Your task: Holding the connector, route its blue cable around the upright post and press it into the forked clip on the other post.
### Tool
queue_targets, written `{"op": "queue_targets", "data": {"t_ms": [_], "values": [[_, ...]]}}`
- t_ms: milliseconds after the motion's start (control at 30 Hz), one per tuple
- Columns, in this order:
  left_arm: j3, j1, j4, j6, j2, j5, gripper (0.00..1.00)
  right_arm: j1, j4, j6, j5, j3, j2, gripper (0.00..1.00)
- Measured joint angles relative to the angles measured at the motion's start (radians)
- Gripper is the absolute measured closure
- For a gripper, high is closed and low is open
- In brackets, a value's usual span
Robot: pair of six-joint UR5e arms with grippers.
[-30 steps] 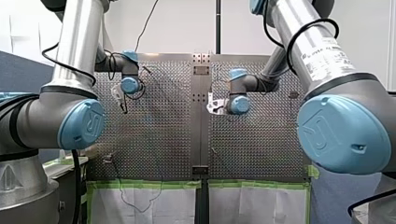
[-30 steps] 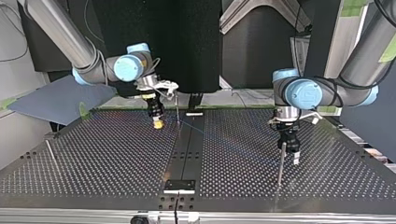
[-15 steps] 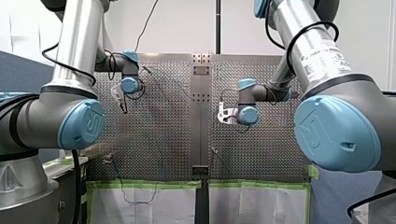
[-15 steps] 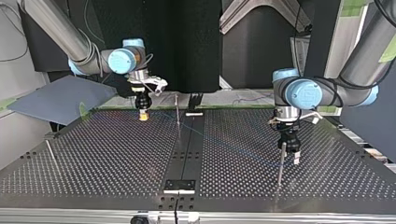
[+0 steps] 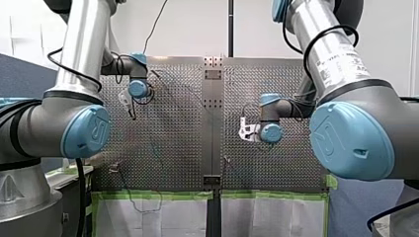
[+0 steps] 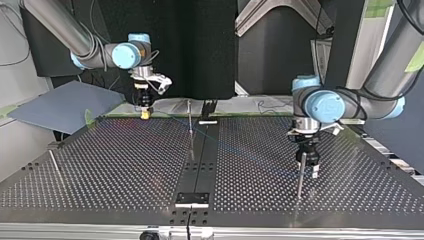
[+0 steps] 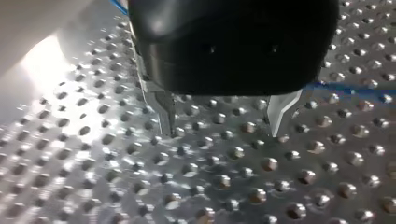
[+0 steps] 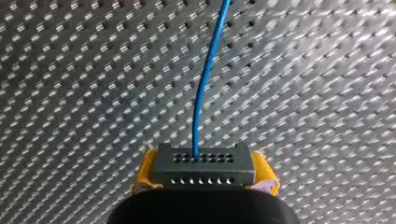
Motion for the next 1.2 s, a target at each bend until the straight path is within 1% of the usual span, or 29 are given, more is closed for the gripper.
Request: {"op": "queue_targets", "data": {"t_ms": [167,267,400,500,600,800,967,1067,1200], "values": [[0.019,-0.007,-0.028,0.003,-0.024,0.002,0.0,-0.012,-0.04,-0.004,0.002,0.04,0.033,1.0],[0.021,-0.009,-0.035,0.005,-0.027,-0.002,0.0,-0.015,-0.067,-0.002,0.002,0.067,0.06,1.0],[0.021,-0.011,-0.038,0.008,-0.027,-0.006,0.0,-0.019,-0.101,-0.005,0.0,0.102,0.095,1.0],[0.021,-0.013,-0.039,0.009,-0.028,-0.007,0.0,-0.02,-0.114,-0.006,-0.004,0.125,0.111,1.0],[0.021,-0.014,-0.039,0.01,-0.028,-0.008,0.0,-0.021,-0.121,-0.007,-0.008,0.147,0.119,1.0],[0.02,-0.017,-0.048,0.013,-0.028,-0.015,0.0,-0.021,-0.129,-0.007,-0.019,0.16,0.122,1.0],[0.018,-0.024,-0.061,0.019,-0.028,-0.035,0.0,-0.023,-0.156,-0.009,-0.033,0.16,0.125,1.0],[0.018,-0.03,-0.066,0.02,-0.028,-0.039,0.0,-0.025,-0.174,-0.01,-0.045,0.161,0.126,1.0],[0.018,-0.035,-0.068,0.021,-0.028,-0.041,0.0,-0.028,-0.199,-0.01,-0.072,0.16,0.134,1.0]]}}
